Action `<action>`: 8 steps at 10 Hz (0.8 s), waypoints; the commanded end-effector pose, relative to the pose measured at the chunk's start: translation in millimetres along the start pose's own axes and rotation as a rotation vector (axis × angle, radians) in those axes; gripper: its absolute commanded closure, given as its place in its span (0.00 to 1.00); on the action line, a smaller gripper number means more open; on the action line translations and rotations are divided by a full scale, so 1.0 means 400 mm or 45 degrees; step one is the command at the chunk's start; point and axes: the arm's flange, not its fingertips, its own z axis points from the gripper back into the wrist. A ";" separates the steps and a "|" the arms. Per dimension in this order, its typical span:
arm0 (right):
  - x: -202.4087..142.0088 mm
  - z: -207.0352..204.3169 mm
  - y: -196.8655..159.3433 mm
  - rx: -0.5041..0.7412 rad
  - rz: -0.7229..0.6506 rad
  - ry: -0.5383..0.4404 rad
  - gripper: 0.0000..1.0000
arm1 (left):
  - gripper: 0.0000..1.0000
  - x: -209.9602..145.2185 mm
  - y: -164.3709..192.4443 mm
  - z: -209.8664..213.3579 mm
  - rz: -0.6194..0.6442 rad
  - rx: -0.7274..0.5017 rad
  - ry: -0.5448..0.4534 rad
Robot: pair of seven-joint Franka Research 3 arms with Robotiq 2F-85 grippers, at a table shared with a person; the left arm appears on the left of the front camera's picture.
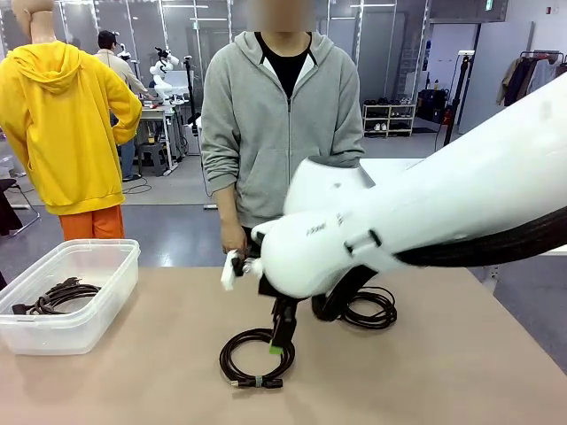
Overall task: Organize and store the cables.
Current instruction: Place the USB Extension Cable into the Organizing box.
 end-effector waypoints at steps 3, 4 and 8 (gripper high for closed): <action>-0.378 0.264 0.018 -0.067 -0.164 -0.349 0.00 | 0.00 0.226 -0.074 -0.196 -0.251 -0.191 0.097; -0.492 0.320 0.028 -0.107 -0.162 -0.448 0.00 | 0.00 0.298 -0.106 -0.270 -0.298 -0.213 0.119; -0.873 0.444 0.036 -0.064 -0.230 -0.859 0.00 | 0.00 0.482 -0.192 -0.514 -0.527 -0.078 0.193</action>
